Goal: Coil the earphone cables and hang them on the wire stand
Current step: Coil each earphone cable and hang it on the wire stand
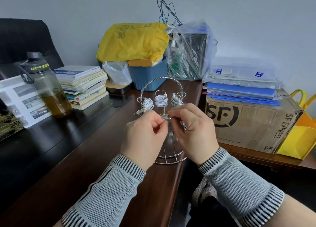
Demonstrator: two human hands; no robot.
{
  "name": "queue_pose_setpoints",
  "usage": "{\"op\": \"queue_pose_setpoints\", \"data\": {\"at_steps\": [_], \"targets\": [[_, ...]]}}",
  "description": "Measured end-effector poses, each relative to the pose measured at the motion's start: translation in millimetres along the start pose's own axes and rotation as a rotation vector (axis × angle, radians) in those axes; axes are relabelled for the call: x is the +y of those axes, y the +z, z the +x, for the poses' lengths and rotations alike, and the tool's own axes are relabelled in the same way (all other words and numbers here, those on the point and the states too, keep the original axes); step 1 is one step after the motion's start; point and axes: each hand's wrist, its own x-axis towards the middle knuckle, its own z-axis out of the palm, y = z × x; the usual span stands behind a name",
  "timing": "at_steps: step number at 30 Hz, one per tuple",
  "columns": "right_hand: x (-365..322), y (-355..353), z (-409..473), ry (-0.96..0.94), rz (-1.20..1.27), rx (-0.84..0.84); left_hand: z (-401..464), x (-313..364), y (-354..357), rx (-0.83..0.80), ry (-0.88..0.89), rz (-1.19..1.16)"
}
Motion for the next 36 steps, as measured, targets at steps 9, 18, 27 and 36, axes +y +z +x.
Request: {"op": "queue_pose_setpoints", "data": {"at_steps": [9,18,27,36], "targets": [[-4.4,-4.3,6.7,-0.023,-0.049,-0.094,-4.3,-13.9,7.0,0.082,-0.076,-0.147],[-6.3,-6.6,8.1,0.016,-0.047,-0.092,0.0,-15.6,-1.2,0.130,0.182,0.039],[-9.1,-1.5,5.5,0.033,-0.061,-0.059,0.9,-6.1,-0.9,0.081,-0.040,-0.162],[-12.2,-12.5,2.0,-0.006,-0.133,-0.064,2.4,1.4,2.8,0.100,-0.187,-0.236]]}}
